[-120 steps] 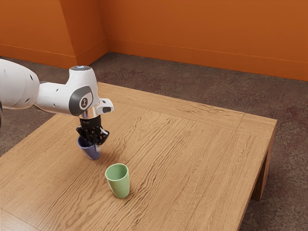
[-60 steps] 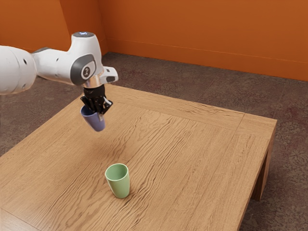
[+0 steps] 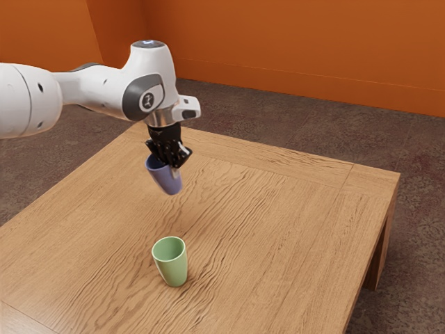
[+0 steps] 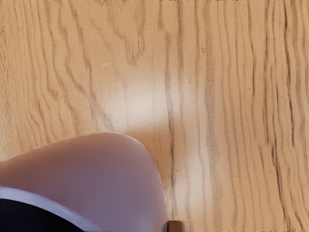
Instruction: Place the left cup onto the right cup
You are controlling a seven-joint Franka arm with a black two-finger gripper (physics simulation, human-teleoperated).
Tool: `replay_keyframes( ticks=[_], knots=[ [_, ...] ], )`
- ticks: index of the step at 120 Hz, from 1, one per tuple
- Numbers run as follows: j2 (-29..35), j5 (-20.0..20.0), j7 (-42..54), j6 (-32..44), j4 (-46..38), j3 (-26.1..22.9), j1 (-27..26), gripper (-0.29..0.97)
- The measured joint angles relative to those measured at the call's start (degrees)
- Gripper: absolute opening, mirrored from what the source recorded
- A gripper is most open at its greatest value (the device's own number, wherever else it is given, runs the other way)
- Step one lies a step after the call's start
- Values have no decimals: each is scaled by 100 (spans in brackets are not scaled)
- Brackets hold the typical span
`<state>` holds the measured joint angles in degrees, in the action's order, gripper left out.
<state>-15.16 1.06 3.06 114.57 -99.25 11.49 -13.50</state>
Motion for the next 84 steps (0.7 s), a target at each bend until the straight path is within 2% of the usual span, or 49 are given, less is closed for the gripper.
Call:
replay_keyframes(
  ticks=[84],
  knots=[
    [62,-108,-273,-137,323,-918,-55,-10]
  ],
)
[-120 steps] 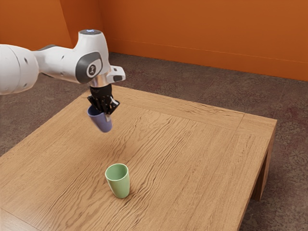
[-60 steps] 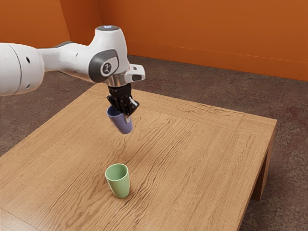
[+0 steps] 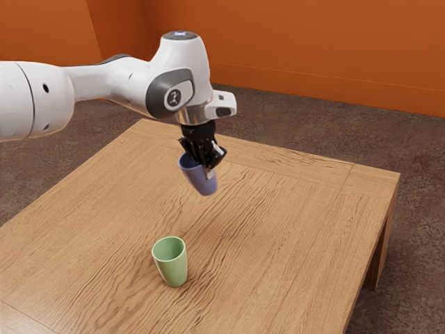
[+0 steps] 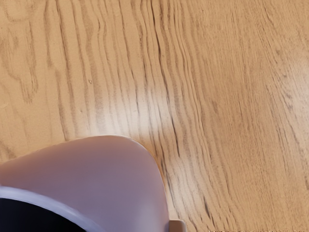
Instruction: Place the left cup onto the right cup
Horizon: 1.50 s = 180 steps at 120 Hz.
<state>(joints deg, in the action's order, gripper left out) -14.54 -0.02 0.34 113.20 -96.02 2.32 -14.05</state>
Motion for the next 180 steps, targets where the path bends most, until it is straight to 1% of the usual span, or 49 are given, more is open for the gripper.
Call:
replay_keyframes(
  ticks=[16,37,107,146,180],
  knots=[
    [37,-17,-90,-11,-46,-61,-13,-10],
    [490,-23,-200,-19,-483,-58,-141,-10],
    [1684,-27,-675,-20,-1808,-46,-542,-10],
    [2346,-31,-937,-21,-2492,-54,-503,-10],
    [2395,-21,-1187,-26,-2710,-43,-490,-10]
  ],
)
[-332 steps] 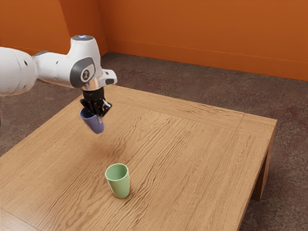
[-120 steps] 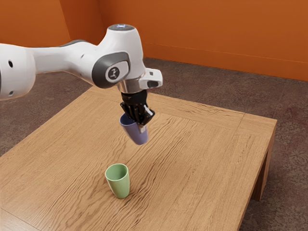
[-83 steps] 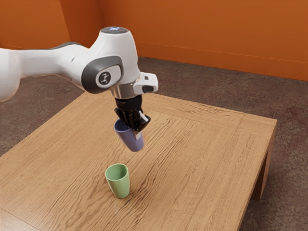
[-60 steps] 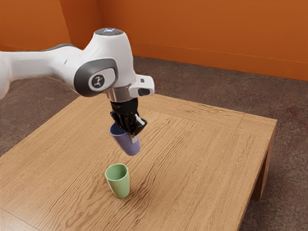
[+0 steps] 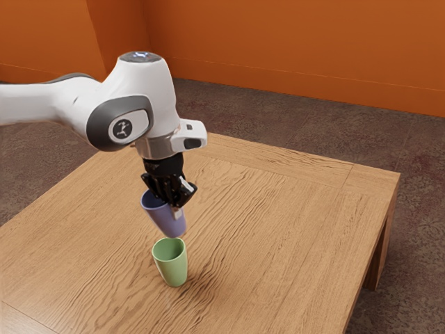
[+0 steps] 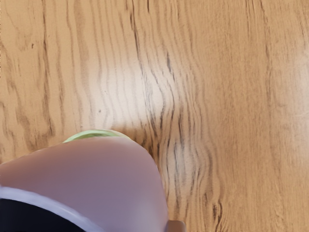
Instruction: Place the left cup onto the right cup
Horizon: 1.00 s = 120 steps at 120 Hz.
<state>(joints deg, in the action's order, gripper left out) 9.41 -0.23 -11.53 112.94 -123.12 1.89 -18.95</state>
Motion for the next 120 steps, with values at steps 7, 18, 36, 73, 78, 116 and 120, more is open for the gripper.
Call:
replay_keyframes(
  ticks=[7,18,36,73,78,116,120],
  knots=[
    [-8,2,-42,0,-40,4,9,-10],
    [-17,8,-100,-2,-94,5,17,-10],
    [-33,51,-192,-3,-236,26,57,-10],
    [-113,101,-331,-46,-337,117,73,-10],
    [-122,102,-344,-48,-333,119,80,-10],
    [-425,94,-420,53,-211,124,160,-10],
    [-448,89,-427,76,-206,127,155,-10]
  ],
)
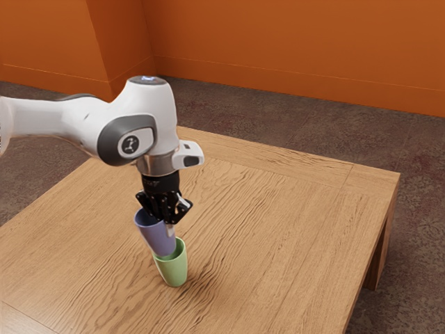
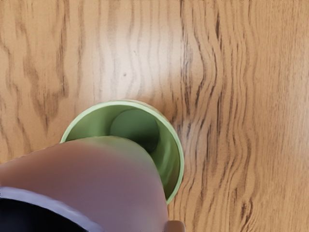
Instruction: Place the left cup onto the right cup
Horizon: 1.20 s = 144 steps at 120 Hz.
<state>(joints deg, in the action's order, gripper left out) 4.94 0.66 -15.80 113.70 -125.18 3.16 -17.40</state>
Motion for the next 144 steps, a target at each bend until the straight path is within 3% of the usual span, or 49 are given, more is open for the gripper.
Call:
replay_keyframes(
  ticks=[48,52,74,89,110,144],
  knots=[
    [-228,-3,-63,120,88,-4,-5,-10],
    [-230,1,-65,123,88,-5,-4,-8],
    [-246,49,-59,135,80,-8,-12,32],
    [-249,60,-55,139,86,-8,-23,48],
    [-242,48,-47,130,219,-8,-22,59],
    [-226,-185,-32,-656,1640,-2,0,66]
  ],
)
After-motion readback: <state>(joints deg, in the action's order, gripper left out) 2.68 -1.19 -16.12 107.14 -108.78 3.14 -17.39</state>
